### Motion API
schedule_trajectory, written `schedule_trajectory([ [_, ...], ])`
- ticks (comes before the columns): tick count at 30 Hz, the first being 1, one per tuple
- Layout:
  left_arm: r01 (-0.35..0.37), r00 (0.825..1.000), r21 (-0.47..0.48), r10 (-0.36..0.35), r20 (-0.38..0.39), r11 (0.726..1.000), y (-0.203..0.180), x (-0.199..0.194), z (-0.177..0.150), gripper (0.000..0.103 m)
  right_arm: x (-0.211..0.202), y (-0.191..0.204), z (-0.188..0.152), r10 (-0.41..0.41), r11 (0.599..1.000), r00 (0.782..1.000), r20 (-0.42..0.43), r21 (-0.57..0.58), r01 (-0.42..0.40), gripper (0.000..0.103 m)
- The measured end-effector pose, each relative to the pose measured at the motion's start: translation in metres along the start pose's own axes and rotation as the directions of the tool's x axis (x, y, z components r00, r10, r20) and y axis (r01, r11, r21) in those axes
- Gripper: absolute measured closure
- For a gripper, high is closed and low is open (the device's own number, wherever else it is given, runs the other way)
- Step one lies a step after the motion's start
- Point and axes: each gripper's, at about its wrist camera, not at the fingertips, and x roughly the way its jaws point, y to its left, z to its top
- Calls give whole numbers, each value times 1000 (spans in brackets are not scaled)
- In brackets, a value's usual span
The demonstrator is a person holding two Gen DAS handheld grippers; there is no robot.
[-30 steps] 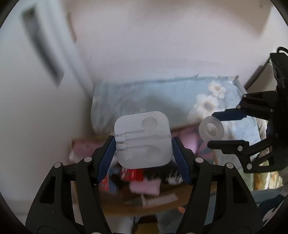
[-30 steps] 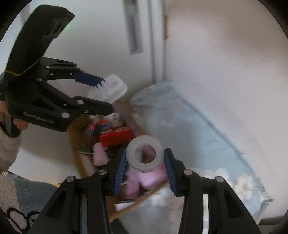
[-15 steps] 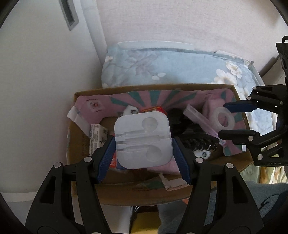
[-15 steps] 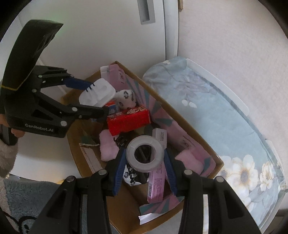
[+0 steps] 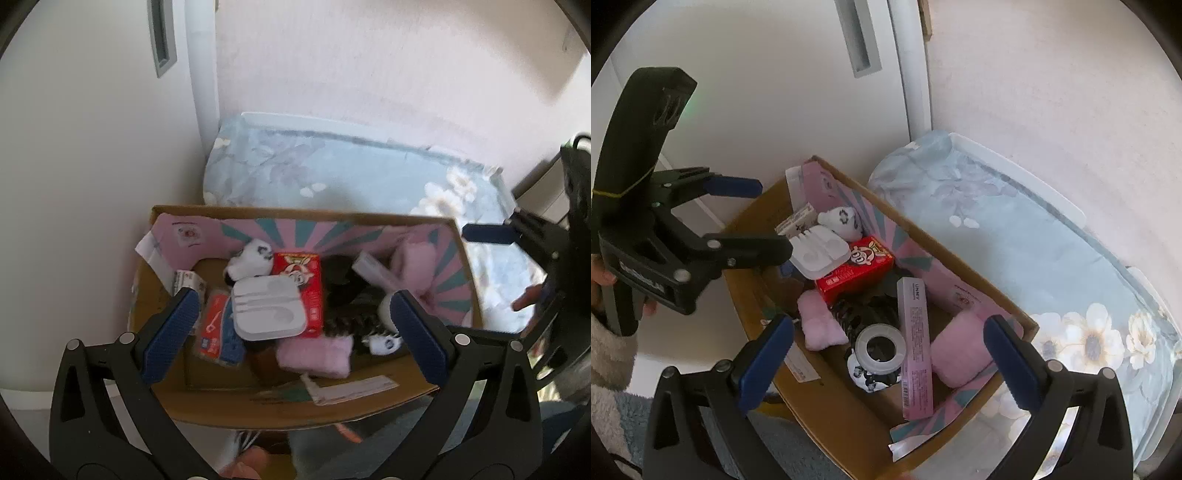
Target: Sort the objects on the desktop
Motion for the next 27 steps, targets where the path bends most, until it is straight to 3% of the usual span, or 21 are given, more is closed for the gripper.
schedule_trajectory([
  [9, -8, 998, -20, 9, 65, 1000, -5, -13, 10, 0, -5, 3, 0, -47, 999, 999, 17, 3, 47, 1],
  [16, -9, 994, -35, 13, 110, 999, -15, -27, 26, 0, -26, -9, 1, -177, 975, 984, -24, 133, 179, 1],
  [19, -39, 989, -18, 41, 145, 999, -26, -37, 40, 0, -48, -23, -2, -254, 937, 967, -18, 243, 251, 1],
  [23, -63, 980, 2, 61, 191, 998, -45, -49, 60, 0, -84, -38, -9, -379, 865, 925, -1, 356, 355, 1],
  [27, -68, 970, 10, 64, 236, 998, -63, -63, 78, 0, -117, -50, -18, -453, 793, 892, 1, 457, 402, 1],
])
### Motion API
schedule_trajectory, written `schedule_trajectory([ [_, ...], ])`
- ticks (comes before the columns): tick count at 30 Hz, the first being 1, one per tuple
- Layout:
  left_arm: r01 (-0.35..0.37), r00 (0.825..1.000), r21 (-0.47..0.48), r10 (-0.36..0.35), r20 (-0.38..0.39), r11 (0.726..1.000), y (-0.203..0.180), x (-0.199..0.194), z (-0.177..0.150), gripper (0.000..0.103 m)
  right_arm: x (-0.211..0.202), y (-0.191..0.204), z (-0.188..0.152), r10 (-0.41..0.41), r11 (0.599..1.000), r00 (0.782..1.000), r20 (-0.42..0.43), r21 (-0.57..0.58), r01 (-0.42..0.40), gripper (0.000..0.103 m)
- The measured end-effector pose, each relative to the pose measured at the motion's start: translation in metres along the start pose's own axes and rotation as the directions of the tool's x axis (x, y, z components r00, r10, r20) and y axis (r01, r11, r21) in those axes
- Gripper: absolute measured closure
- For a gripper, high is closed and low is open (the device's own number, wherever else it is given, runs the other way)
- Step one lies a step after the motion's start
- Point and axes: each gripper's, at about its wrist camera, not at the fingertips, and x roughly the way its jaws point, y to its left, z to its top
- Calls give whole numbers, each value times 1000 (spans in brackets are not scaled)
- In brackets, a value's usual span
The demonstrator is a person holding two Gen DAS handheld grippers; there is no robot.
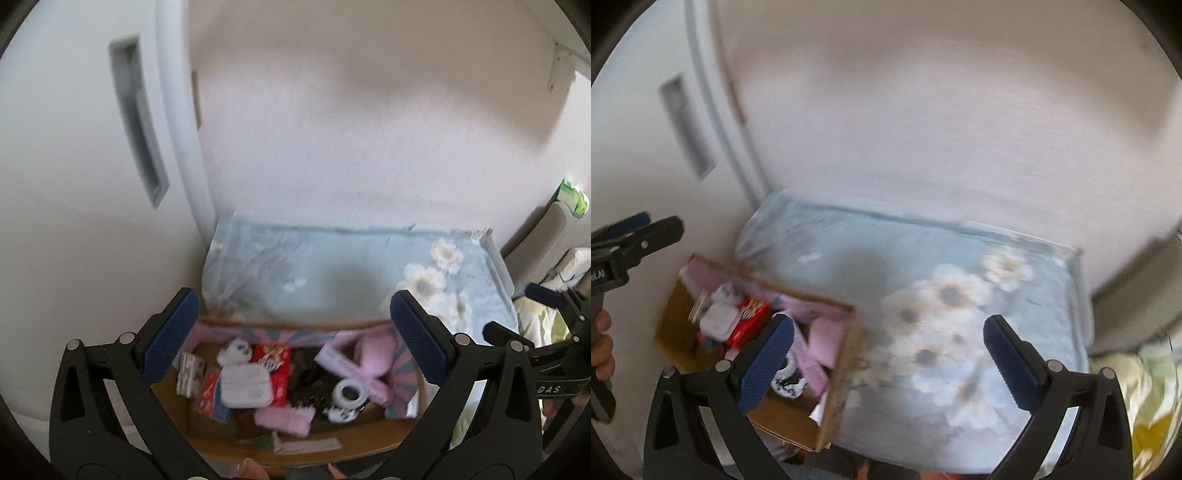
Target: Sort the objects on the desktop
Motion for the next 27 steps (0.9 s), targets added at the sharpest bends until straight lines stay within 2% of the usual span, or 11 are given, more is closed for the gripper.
schedule_trajectory([
  [5, 15, 999, 23, -15, 38, 1000, -21, -11, 15, 0, -24, -24, 0, -105, 991, 994, 24, 83, 103, 1],
  [7, -3, 998, 43, 0, 56, 999, -28, -15, 17, 0, -29, -29, -1, -128, 987, 991, 29, 106, 124, 1],
  [11, -35, 996, 60, 30, 80, 998, -36, -21, 18, 0, -37, -37, -4, -135, 980, 990, 38, 151, 128, 1],
  [27, -68, 992, 73, 60, 109, 995, -33, -30, 16, 0, -42, -34, -4, -159, 974, 985, 66, 171, 146, 1],
])
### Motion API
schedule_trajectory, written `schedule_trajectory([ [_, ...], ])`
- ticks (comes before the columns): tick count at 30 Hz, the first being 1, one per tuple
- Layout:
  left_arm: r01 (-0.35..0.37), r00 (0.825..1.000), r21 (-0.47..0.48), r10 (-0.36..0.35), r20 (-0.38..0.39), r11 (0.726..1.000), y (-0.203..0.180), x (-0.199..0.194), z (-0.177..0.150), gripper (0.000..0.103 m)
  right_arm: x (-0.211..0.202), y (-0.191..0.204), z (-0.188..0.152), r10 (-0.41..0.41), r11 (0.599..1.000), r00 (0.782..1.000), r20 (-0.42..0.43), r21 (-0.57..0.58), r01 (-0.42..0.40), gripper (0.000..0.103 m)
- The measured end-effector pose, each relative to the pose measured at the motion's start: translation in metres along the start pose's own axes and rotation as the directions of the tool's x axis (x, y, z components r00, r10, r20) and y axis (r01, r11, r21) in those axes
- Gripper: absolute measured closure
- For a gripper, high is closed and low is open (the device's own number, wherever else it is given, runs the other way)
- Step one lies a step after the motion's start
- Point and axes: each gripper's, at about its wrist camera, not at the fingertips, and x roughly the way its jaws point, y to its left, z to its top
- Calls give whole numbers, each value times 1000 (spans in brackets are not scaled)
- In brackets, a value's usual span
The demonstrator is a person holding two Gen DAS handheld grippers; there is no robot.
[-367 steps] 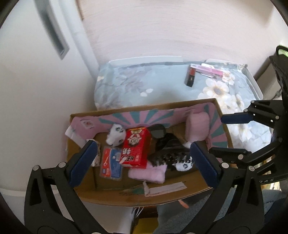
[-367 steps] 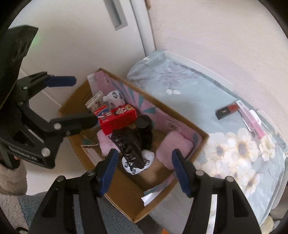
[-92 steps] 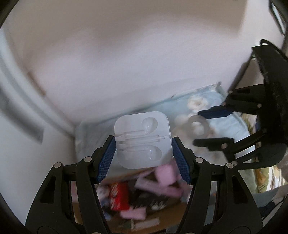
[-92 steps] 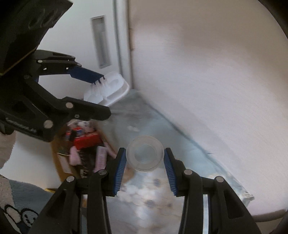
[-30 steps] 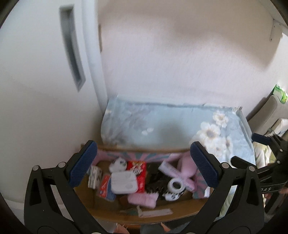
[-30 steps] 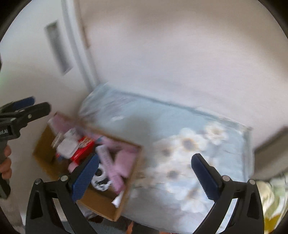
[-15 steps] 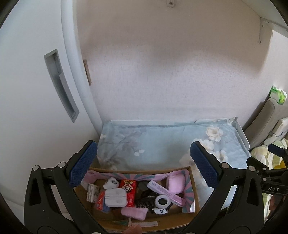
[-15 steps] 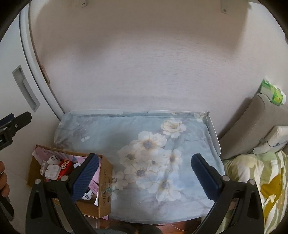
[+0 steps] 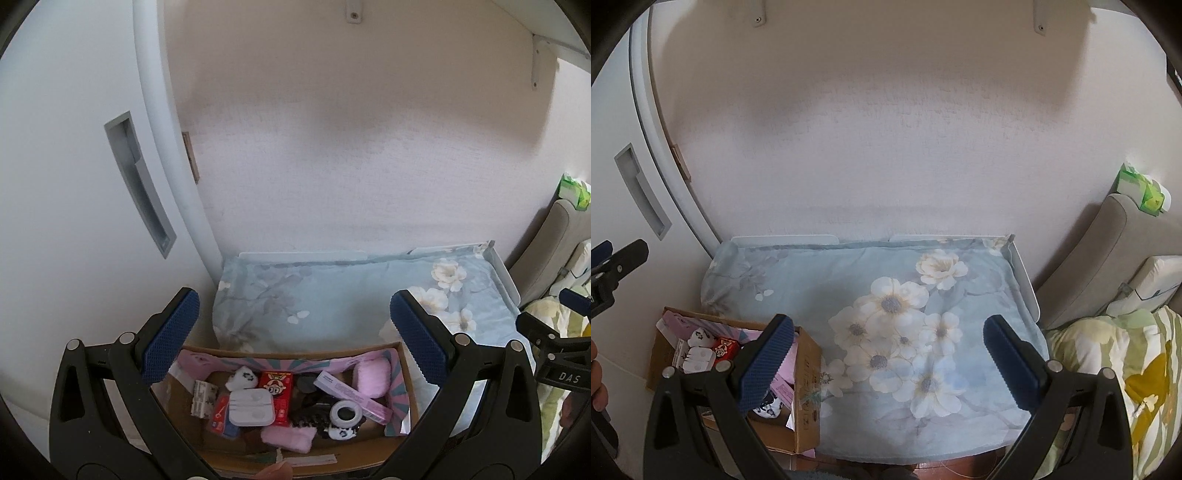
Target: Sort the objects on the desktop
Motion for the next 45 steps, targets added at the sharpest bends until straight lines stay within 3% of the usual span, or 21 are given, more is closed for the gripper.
schedule_trajectory([
  [45, -17, 1000, -13, 17, -22, 1000, -4, -7, -10, 0, -2, -8, 3, 16, 999, 1000, 1, -29, -16, 1],
])
